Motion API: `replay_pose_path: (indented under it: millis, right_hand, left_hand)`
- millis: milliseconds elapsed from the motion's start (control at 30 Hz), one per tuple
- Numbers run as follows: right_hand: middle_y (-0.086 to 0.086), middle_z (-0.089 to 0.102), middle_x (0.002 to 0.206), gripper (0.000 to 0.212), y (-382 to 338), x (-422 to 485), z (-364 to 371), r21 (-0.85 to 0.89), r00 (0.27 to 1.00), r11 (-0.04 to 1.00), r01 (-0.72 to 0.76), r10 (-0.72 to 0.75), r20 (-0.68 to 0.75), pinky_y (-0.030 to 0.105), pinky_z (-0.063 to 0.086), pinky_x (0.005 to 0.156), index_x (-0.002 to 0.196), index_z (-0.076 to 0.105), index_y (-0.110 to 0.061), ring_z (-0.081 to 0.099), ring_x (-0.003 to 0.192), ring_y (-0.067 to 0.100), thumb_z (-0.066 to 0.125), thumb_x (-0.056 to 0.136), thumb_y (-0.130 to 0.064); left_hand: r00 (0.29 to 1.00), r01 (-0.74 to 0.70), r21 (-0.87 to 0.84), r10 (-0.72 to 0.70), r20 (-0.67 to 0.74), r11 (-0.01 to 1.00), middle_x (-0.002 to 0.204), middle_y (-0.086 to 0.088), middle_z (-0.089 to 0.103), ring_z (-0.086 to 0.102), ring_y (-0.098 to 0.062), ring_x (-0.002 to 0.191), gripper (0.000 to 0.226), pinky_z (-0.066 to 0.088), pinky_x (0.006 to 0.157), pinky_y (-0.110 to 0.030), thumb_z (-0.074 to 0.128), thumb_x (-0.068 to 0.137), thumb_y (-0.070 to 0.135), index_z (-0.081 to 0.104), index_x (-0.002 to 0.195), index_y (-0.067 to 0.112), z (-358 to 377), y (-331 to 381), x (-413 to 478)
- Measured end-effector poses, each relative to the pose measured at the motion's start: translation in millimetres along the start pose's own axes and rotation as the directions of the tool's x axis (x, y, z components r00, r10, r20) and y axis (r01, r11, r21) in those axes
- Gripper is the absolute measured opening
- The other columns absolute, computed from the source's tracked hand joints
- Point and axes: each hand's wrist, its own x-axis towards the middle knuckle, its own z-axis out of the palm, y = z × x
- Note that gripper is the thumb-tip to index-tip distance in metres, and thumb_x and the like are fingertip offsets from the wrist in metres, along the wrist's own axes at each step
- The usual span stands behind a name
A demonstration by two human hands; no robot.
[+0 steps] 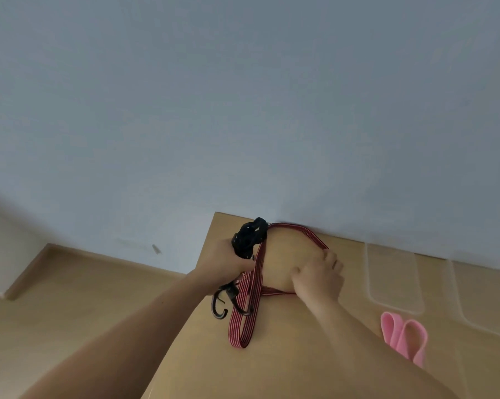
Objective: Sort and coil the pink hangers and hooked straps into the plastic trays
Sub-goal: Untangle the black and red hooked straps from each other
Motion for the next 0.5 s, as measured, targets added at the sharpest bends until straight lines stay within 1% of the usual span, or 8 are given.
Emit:
replay_pose_path:
  millis: [67, 133, 233, 267, 333, 400, 467, 500]
  right_hand:
    - [0.012, 0.029, 0.147, 0.07, 2, 4, 2, 0.034, 0.993, 0.993, -0.116, 0.115, 0.012, 0.044, 0.043, 0.095, 0.141, 0.031, -0.007, 0.031, 0.13, 0.033, 0.063, 0.084, -0.03]
    - [0.016, 0.029, 0.146, 0.07, 3, 11, 4, 0.119, 0.981, 0.974, -0.194, 0.196, -0.001, 0.045, 0.044, 0.095, 0.141, 0.028, -0.006, 0.032, 0.129, 0.036, 0.064, 0.082, -0.018]
    - [0.018, 0.048, 0.127, 0.054, 3, 20, 4, 0.383, 0.947, 0.867, -0.319, 0.312, 0.082, 0.042, 0.048, 0.088, 0.131, 0.039, -0.003, 0.05, 0.111, 0.037, 0.061, 0.082, -0.01]
    - [0.014, 0.056, 0.116, 0.047, 2, 20, 5, 0.436, 0.948, 0.842, -0.317, 0.297, 0.115, 0.04, 0.051, 0.083, 0.126, 0.044, -0.004, 0.056, 0.1, 0.033, 0.061, 0.083, -0.013]
    - [0.003, 0.06, 0.104, 0.049, -3, 16, 9, 0.468, 0.967, 0.847, -0.254, 0.204, 0.155, 0.035, 0.051, 0.076, 0.128, 0.048, -0.008, 0.058, 0.09, 0.024, 0.063, 0.085, -0.026]
    - [-0.003, 0.059, 0.105, 0.051, -12, 9, 16, 0.487, 0.976, 0.854, -0.184, 0.102, 0.191, 0.031, 0.048, 0.072, 0.127, 0.052, -0.017, 0.057, 0.088, 0.016, 0.066, 0.082, -0.039]
    - [-0.003, 0.06, 0.11, 0.044, -22, 2, 23, 0.545, 0.972, 0.825, -0.149, 0.021, 0.234, 0.03, 0.049, 0.071, 0.117, 0.055, -0.027, 0.055, 0.082, 0.01, 0.07, 0.079, -0.042]
    - [-0.002, 0.06, 0.114, 0.048, -25, -1, 25, 0.558, 0.97, 0.82, -0.128, -0.014, 0.243, 0.029, 0.049, 0.073, 0.121, 0.055, -0.03, 0.055, 0.084, 0.009, 0.071, 0.078, -0.043]
  left_hand:
    - [0.999, 0.036, -0.026, -0.036, 0.009, 0.999, 0.047, 0.007, 0.052, 0.055, -0.013, 0.044, 0.018, 0.047, 0.048, -0.025, 0.069, 0.07, 0.009, 0.053, 0.07, 0.016, 1, -2, 6]
    - [0.996, 0.08, -0.008, -0.08, 0.028, 0.997, 0.055, 0.002, 0.058, 0.064, -0.016, 0.05, 0.014, 0.05, 0.051, -0.027, 0.069, 0.071, 0.012, 0.059, 0.08, 0.011, 4, -3, 12]
    - [0.989, 0.134, 0.037, -0.136, 0.063, 0.99, 0.063, -0.005, 0.062, 0.07, -0.019, 0.056, 0.026, 0.05, 0.049, -0.026, 0.068, 0.075, 0.012, 0.06, 0.098, 0.003, 9, -3, 20]
    - [0.986, 0.143, 0.038, -0.145, 0.079, 0.989, 0.062, -0.006, 0.062, 0.07, -0.019, 0.055, 0.023, 0.049, 0.046, -0.024, 0.067, 0.076, 0.01, 0.058, 0.096, 0.002, 11, -4, 22]
    - [0.977, 0.173, 0.017, -0.174, 0.12, 0.985, 0.06, -0.009, 0.061, 0.067, -0.016, 0.049, 0.013, 0.045, 0.042, -0.02, 0.064, 0.079, 0.006, 0.053, 0.087, 0.005, 12, -5, 26]
    - [0.97, 0.198, -0.005, -0.195, 0.148, 0.98, 0.061, -0.01, 0.061, 0.065, -0.017, 0.048, 0.013, 0.044, 0.042, -0.02, 0.062, 0.079, 0.004, 0.051, 0.085, 0.007, 12, -6, 30]
    - [0.962, 0.208, -0.007, -0.203, 0.182, 0.978, 0.06, -0.009, 0.063, 0.067, -0.022, 0.059, 0.014, 0.047, 0.045, -0.024, 0.062, 0.077, 0.004, 0.052, 0.086, 0.006, 11, -8, 32]
    - [0.957, 0.211, 0.002, -0.207, 0.202, 0.977, 0.059, -0.009, 0.065, 0.068, -0.024, 0.062, 0.015, 0.048, 0.047, -0.024, 0.062, 0.075, 0.004, 0.054, 0.088, 0.005, 11, -9, 32]
